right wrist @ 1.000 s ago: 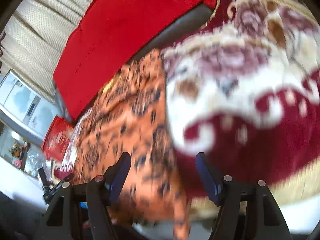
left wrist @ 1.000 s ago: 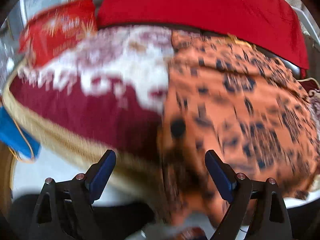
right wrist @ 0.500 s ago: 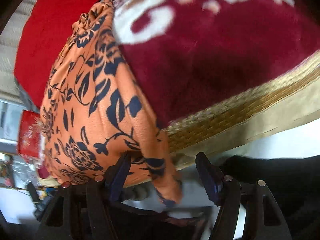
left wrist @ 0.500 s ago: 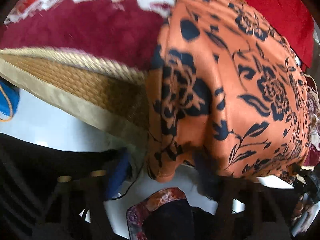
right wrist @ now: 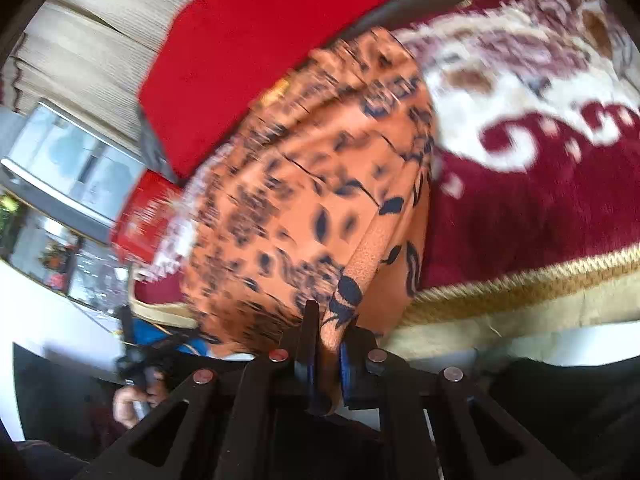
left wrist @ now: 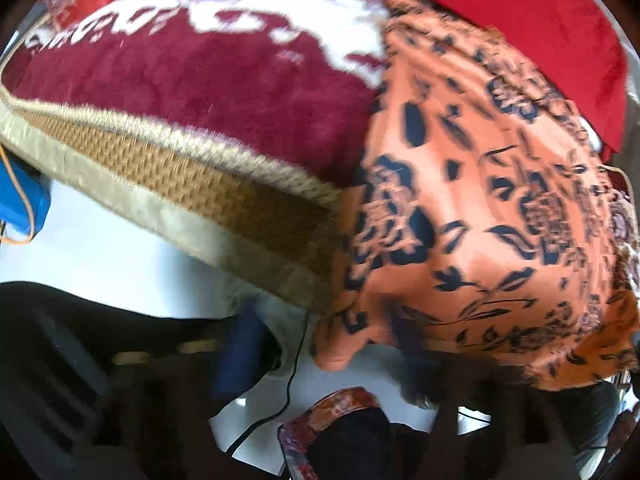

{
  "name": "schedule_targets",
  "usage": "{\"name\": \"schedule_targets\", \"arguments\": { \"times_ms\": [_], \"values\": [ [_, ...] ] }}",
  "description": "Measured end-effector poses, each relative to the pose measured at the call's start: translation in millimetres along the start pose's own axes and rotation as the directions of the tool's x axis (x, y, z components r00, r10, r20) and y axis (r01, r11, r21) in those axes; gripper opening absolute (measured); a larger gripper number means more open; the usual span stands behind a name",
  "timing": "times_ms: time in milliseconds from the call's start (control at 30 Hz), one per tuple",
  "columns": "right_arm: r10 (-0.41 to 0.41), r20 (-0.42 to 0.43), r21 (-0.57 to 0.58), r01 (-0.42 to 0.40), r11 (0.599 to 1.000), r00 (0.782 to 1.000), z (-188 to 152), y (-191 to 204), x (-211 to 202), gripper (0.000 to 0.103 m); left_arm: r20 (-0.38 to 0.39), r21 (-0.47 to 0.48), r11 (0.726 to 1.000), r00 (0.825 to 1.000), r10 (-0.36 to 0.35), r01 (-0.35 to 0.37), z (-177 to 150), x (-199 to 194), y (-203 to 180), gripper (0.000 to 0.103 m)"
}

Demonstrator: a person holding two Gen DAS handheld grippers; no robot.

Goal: Fold small clothes

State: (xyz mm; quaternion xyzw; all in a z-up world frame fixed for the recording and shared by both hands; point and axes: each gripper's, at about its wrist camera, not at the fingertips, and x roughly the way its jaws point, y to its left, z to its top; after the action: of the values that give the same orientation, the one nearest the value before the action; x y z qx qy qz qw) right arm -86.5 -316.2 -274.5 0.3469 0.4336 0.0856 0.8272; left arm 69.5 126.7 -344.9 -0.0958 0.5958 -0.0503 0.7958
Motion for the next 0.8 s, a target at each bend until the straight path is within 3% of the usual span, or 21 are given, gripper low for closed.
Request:
{"name": "schedule_targets", "arguments": {
  "times_ms": [167, 200, 233, 267, 300, 467, 600, 700, 800],
  "values": [
    [-0.003, 0.003, 0.015, 0.003, 1.000, 1.000, 3.8, -1.0, 6.0, 0.009, -0.066, -0.009, 0.999, 0.997, -0.035, 0.034, 2.8, 26.9, -4.6, 0.080],
    [-0.011, -0.004, 0.024, 0.011, 1.000, 1.000, 3.7, -3.9, 7.7, 0.009, -0.078, -0.005, 0.999, 0.996, -0.040, 0.040, 2.4, 33.0, -7.5, 0.076],
    [-0.022, -0.014, 0.043, 0.023, 0.999, 1.000, 1.8, -8.6, 11.9, 0.009, -0.088, 0.003, 0.999, 0.995, -0.053, 0.053, 3.3, 37.6, -11.0, 0.049],
    [-0.026, -0.020, 0.058, 0.027, 0.998, 0.999, -2.9, -14.3, 9.2, 0.009, -0.105, 0.006, 0.998, 0.992, -0.068, 0.070, 2.8, 42.6, -13.9, 0.012],
    [-0.030, -0.027, 0.078, 0.032, 0.996, 0.999, -4.3, -19.3, 11.8, 0.009, -0.126, 0.001, 0.996, 0.989, -0.083, 0.084, 2.5, 47.3, -13.9, 0.005],
    [-0.026, -0.034, 0.123, 0.030, 0.992, 0.999, -6.1, -34.8, 12.9, 0.009, -0.048, 0.028, 0.977, 0.976, -0.212, 0.214, -4.0, 15.1, -18.5, 0.005],
    [0.070, 0.002, 0.129, -0.070, 0.989, 0.998, 5.8, -28.0, -4.4, 0.009, -0.007, 0.097, 0.911, 0.916, -0.402, 0.400, 11.2, -49.1, -29.6, 0.005],
    [0.136, 0.060, 0.100, -0.141, 0.985, 0.989, 28.3, -16.7, -24.5, 0.009, 0.068, 0.132, 0.882, 0.884, -0.463, 0.452, 44.2, -93.6, -35.3, 0.005],
    [0.171, 0.121, 0.062, -0.180, 0.982, 0.978, 59.7, -5.2, -37.7, 0.009, 0.145, 0.147, 0.868, 0.858, -0.493, 0.474, 99.4, -122.7, -49.3, 0.005]
  ]
}}
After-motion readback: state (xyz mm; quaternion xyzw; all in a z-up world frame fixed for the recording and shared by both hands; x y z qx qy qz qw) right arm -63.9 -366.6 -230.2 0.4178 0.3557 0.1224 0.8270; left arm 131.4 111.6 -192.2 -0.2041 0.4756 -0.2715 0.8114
